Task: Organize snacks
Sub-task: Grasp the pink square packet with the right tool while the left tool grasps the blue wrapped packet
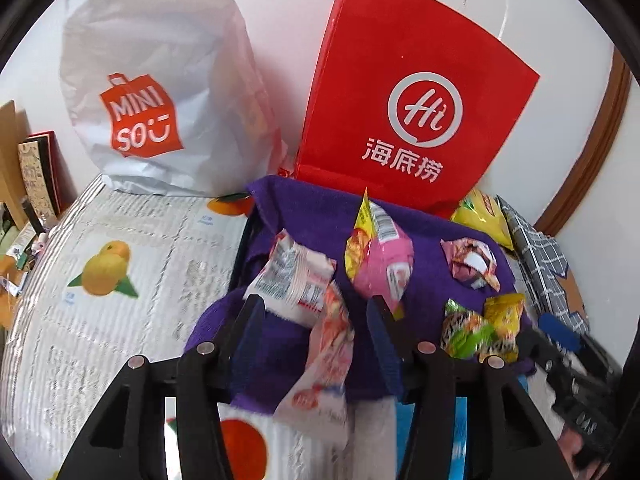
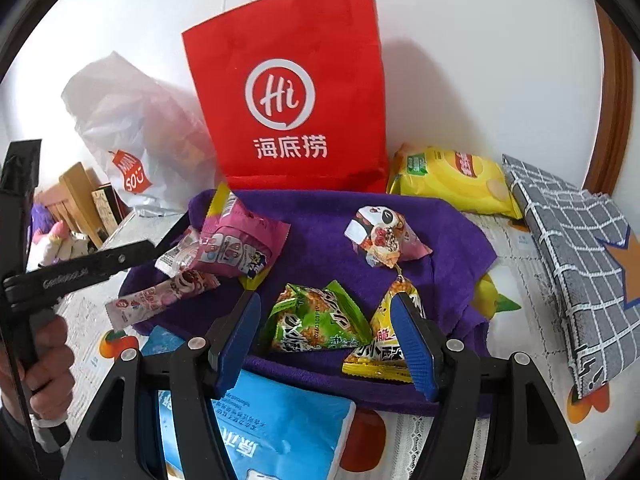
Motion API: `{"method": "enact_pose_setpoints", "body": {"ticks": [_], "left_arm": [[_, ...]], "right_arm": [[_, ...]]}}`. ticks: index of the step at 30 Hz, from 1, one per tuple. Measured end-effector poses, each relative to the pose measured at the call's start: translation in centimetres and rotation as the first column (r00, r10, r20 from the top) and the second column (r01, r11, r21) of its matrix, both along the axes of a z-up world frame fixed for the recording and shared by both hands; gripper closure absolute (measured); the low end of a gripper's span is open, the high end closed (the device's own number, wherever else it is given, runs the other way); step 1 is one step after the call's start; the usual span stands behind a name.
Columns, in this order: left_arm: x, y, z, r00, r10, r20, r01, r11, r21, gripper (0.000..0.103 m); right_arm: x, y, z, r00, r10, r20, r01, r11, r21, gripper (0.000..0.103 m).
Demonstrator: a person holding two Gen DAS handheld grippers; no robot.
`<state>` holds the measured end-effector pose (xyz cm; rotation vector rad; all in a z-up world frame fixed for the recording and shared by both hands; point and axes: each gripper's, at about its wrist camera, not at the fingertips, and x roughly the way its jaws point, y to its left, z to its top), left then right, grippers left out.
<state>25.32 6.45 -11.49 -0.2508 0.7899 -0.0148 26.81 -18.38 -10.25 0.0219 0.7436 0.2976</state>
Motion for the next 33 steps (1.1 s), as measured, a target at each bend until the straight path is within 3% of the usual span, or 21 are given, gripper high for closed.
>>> {"method": "enact_pose_setpoints", "body": {"ticks": [5,13,20,27,28,29,30,31,33], "left_arm": [[-2.8,0.9,0.2,1.000,-0.014,-0.007,0.014,1.000,0.002,0.051],[-6.3,1.4,0.3,0.999,-0.035,-0.006,0.035,0.999,0.004,0.049],[-8.5,0.1,-1.3,0.997,-0.074,-0.020,0.074,0.997,0.002,0.049],[-10.7,-0.8,-1.8,0.993,-0.118,-0.031,0.117,0.992,-0.037,0.049],[-10.9,-1.0,-1.8,0.992,-0.124,-0.030,0.123,0.992,-0.038,0.049],[-11.3,-1.3,-1.8,0.990,-0.136,-0.033,0.135,0.990,-0.038,0.049],[-11.5,-1.6,-1.9,0.989,-0.145,-0.037,0.143,0.989,-0.035,0.049],[-11.8,-1.9,-1.9,0.987,-0.156,-0.041,0.155,0.988,-0.028,0.049],[-12.3,-2.5,-2.1,0.984,-0.172,-0.045,0.172,0.985,-0.014,0.049]], "right_arm": [[-1.5,0.1,1.4,0.999,0.007,0.051,-0.007,1.000,-0.006,0.035],[-5.6,-0.5,1.5,0.999,0.014,0.036,-0.011,0.997,-0.076,0.035],[-9.8,-1.6,-1.5,0.999,-0.009,-0.044,0.002,0.985,-0.170,0.035],[-13.3,-2.8,-5.3,0.987,-0.042,-0.155,0.016,0.986,-0.166,0.035],[-13.5,-2.7,-6.0,0.983,-0.048,-0.179,0.017,0.985,-0.170,0.036],[-13.6,-2.6,-6.8,0.976,-0.059,-0.208,0.019,0.982,-0.187,0.045],[-14.0,-2.5,-6.9,0.981,-0.066,-0.180,0.032,0.982,-0.184,0.050],[-14.2,-2.5,-7.0,0.983,-0.075,-0.167,0.044,0.982,-0.182,0.067],[-14.3,-2.5,-7.3,0.984,-0.077,-0.158,0.050,0.985,-0.168,0.068]]}}
